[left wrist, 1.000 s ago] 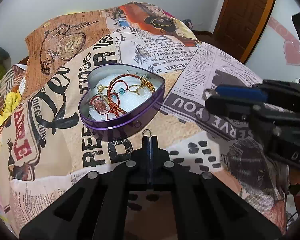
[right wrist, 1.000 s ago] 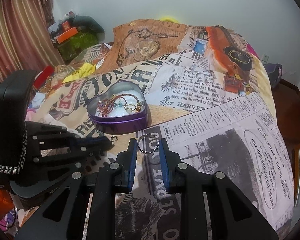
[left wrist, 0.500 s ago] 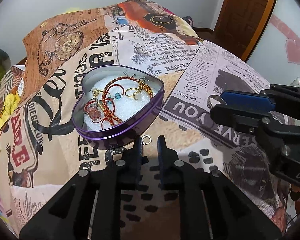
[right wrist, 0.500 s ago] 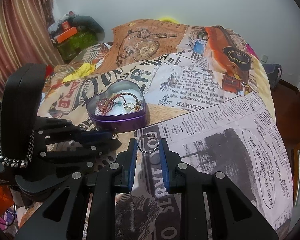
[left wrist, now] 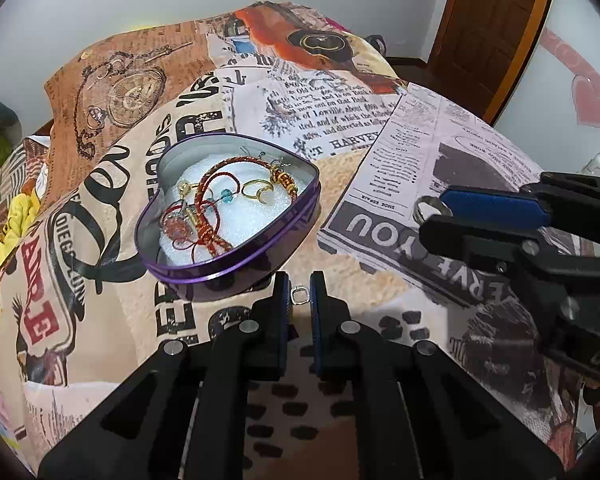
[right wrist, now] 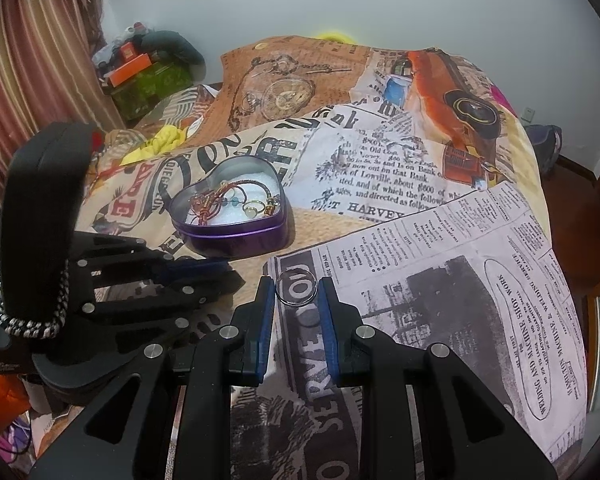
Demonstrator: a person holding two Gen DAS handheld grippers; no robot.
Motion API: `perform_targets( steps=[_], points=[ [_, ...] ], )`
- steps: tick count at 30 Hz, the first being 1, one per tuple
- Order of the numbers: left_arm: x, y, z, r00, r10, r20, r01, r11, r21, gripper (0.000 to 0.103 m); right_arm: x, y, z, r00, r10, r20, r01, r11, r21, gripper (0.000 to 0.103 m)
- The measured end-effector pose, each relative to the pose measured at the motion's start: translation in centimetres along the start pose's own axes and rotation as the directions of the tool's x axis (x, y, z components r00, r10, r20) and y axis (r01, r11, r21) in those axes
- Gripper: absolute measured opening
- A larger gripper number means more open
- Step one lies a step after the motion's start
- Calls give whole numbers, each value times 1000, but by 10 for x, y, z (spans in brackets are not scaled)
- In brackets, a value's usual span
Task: Organize jewelry
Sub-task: 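Carry both rings over the heart tin and lower them inside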
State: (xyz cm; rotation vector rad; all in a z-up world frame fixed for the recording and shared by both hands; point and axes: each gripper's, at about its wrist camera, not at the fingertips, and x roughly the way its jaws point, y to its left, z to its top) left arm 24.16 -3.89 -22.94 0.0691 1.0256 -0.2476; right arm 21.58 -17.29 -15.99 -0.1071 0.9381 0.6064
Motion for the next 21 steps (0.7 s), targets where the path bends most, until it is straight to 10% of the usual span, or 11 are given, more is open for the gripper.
perform_targets(
  steps=[21],
  points=[
    [-83,38,12,974,55,220,-39,997,-73,9,-15,20,38,995,5,98,-3,1000,-22,20]
  ],
)
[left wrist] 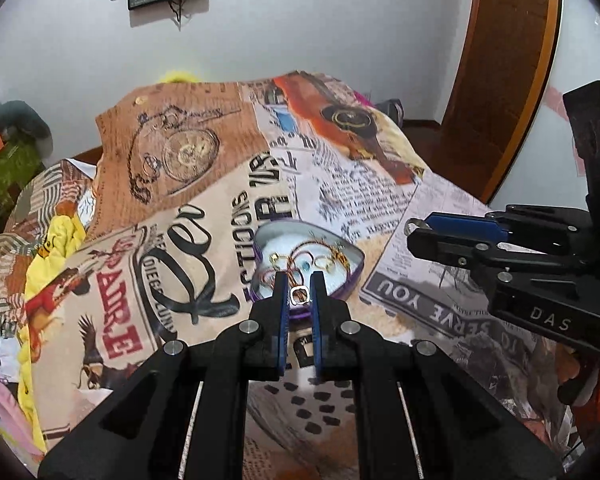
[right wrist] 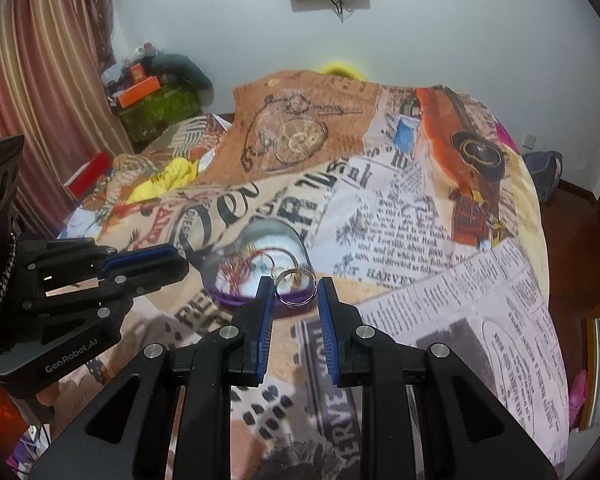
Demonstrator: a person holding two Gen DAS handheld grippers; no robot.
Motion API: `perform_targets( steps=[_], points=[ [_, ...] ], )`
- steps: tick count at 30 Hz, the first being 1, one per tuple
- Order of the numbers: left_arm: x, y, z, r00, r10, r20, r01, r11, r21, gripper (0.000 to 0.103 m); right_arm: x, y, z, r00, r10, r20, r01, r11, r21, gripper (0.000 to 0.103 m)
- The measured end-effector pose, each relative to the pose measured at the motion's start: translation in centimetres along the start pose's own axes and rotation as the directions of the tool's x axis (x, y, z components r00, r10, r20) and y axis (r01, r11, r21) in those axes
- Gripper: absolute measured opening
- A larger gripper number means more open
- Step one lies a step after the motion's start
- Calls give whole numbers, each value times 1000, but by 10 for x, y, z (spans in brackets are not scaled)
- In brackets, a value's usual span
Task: Organize jewelry
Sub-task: 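Carry both rings over the heart tin and lower them inside, then open both tools over the tin and lift them away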
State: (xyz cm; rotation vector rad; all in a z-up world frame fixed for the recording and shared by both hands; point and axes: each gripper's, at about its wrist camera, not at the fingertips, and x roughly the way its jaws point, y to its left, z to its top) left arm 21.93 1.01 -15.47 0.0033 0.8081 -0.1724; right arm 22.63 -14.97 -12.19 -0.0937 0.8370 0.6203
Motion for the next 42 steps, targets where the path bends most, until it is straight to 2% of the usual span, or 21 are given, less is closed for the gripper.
perform_targets(
  steps=[11,16,21,26,35,42],
  points=[
    [8,11,14,999,-12,30,12,1000,-22,9,22,4,20,1000,-2,-5,2,1000,-24,20],
    [23,16,13,1000,-27,1,27,999,-33,9,38,7,21,999,12,-37,-13,999,-39,20],
    [42,22,6,996,-59,-66,54,997,-63,9,55,6,19,996,20,-83,-24,998,-56,20],
    [49,22,1,994,-65,-85,60,996,-62,9,65,7,16,993,28,-117,-36,997,-70,20],
    [46,27,1,991,-94,-92,86,992,-87,9,72,13,13,990,23,-138,-35,996,-86,20],
    [35,32,4,994,-79,-77,71,992,-100,9,71,16,15,987,14,-163,-29,995,-93,20]
  ],
)
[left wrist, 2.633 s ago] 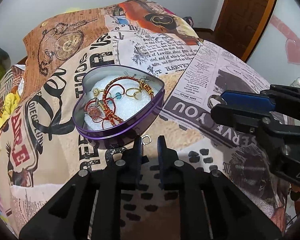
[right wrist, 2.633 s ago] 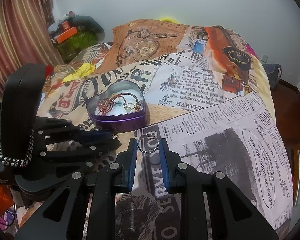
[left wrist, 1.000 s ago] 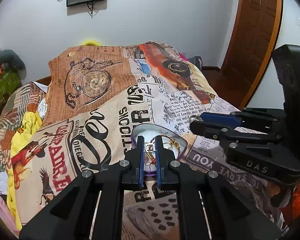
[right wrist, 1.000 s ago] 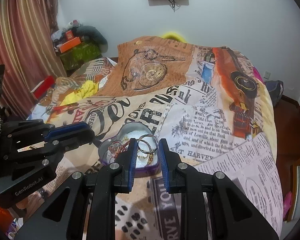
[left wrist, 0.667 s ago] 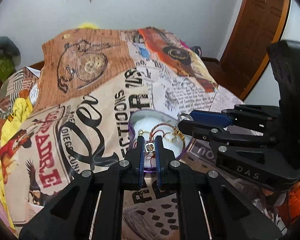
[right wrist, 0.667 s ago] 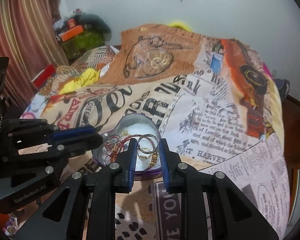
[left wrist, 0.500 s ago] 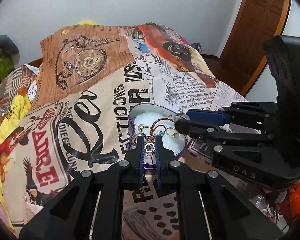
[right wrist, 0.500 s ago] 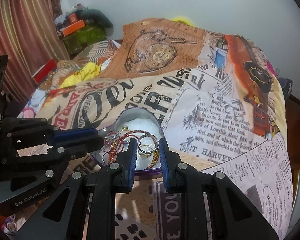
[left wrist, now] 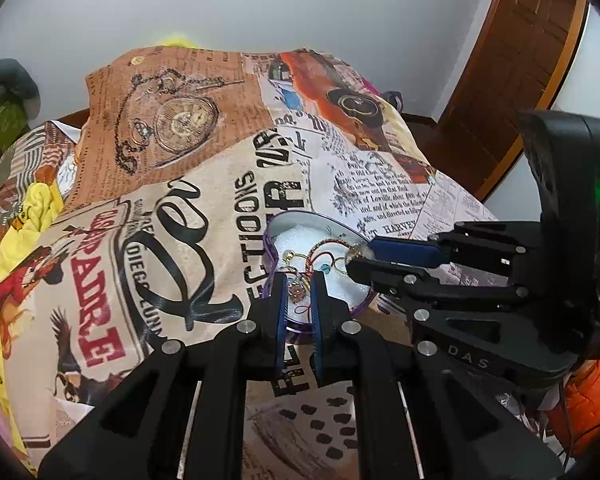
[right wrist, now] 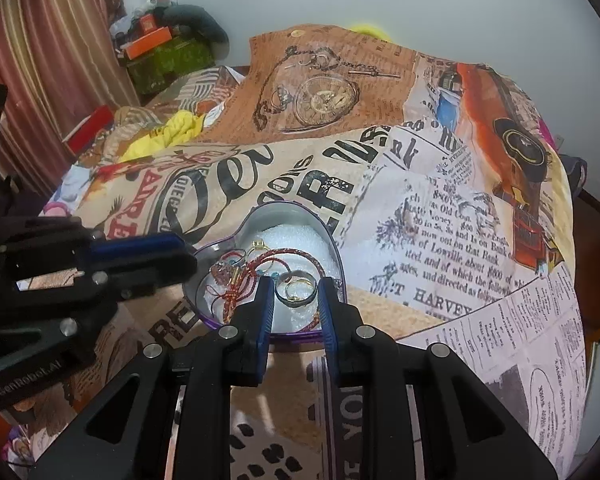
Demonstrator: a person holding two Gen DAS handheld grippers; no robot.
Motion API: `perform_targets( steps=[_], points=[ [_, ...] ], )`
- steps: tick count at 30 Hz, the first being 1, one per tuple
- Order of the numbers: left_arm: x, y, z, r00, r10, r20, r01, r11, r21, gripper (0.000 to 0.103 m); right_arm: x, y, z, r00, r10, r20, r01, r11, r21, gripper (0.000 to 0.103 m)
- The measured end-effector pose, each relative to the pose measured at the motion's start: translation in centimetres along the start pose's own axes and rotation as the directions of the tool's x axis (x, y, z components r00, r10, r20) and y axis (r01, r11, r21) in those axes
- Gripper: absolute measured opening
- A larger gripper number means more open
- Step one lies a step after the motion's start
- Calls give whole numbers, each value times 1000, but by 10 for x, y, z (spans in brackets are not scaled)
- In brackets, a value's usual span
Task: Organize jewelry
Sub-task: 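Open both tools over the tin and lift them away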
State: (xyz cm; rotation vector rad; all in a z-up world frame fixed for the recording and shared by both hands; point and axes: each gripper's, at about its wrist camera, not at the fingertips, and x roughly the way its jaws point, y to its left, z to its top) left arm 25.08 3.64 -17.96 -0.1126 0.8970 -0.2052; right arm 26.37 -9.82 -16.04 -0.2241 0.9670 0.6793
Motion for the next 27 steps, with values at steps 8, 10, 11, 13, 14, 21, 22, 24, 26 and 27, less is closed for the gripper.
perform_targets(
  steps=[8,10,11,13,14,21,22,24,26,27],
  points=[
    [-30,-1,6,998,21,61,-20,1000,-5,9,-28,12,5,998,-40,55,41,999,-20,20],
    [-42,-3,8,996,25,84,-25,1000,0,9,-41,15,8,995,-49,82,51,999,-19,20],
    [-49,-5,8,995,27,97,-27,1000,2,9,-50,17,8,994,-52,100,54,998,-18,20],
    [-62,-8,11,992,27,124,-28,1000,3,9,-67,21,10,988,-65,138,68,998,-12,20],
    [-71,-10,12,989,30,144,-31,999,5,9,-76,22,11,984,-77,159,79,997,-8,20],
    [-144,-32,17,948,64,313,-77,997,28,10,-164,40,7,918,-133,373,131,991,30,20],
    [-158,-36,16,936,68,346,-85,996,33,11,-176,43,6,905,-139,402,136,990,35,20],
    [-182,-44,13,911,71,406,-96,995,40,11,-208,52,1,864,-153,479,150,988,46,20],
    [-209,-54,8,879,76,470,-112,992,50,12,-231,62,-5,825,-163,541,160,986,53,20],
    [-222,-59,4,862,79,502,-123,991,55,12,-247,68,-11,797,-169,580,166,984,59,20]
  ],
)
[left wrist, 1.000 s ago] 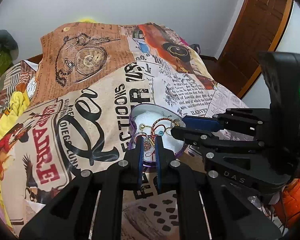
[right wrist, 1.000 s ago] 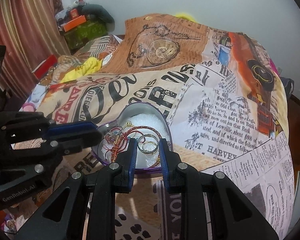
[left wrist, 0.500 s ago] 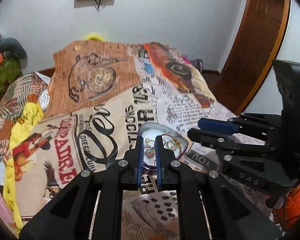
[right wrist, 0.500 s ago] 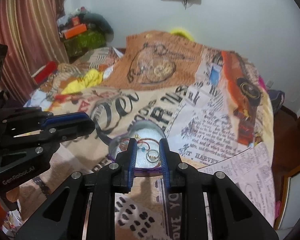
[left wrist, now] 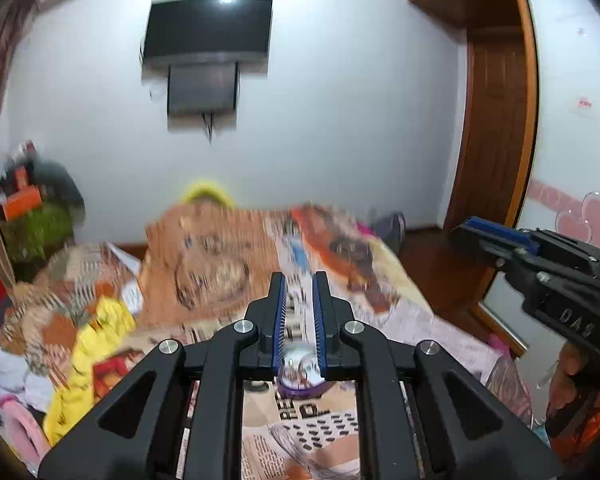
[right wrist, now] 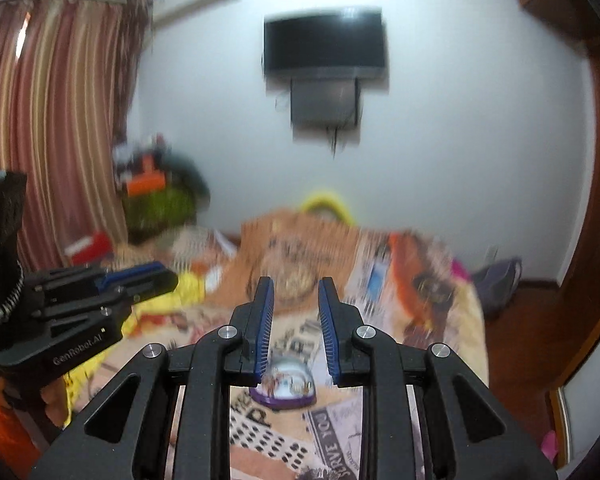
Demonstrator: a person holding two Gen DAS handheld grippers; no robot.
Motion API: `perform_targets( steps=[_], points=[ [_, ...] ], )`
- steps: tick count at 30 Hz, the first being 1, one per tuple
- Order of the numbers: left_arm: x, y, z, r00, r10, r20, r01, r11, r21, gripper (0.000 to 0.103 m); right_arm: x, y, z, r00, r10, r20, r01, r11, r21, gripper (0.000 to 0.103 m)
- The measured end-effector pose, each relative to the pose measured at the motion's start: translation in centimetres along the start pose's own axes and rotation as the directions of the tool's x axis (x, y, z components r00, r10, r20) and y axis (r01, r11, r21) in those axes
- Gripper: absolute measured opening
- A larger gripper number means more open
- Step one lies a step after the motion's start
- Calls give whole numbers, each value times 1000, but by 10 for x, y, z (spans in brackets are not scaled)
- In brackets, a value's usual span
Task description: Organize jewelry
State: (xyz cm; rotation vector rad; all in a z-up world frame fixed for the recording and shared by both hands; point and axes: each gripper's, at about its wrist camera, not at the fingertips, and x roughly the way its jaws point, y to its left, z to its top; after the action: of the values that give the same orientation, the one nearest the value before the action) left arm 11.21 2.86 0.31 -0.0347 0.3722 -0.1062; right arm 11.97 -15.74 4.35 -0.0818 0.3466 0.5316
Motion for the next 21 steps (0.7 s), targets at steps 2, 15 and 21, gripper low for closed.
perform_targets(
  steps=[2,15,21],
  points=[
    [-19,-6,4,998,14,54,-14,1000,14,14,-21,5,5,998,-13,59,14,1000,0,20],
    [-95,-17,-12,967,92,236,-87,996,-33,87,-90,27,-11,944,-229,239,221,973,61,94],
    [-99,-16,-20,969,113,218,-106,994,-40,91,-96,30,-14,932,-263,250,249,965,86,103]
  ],
)
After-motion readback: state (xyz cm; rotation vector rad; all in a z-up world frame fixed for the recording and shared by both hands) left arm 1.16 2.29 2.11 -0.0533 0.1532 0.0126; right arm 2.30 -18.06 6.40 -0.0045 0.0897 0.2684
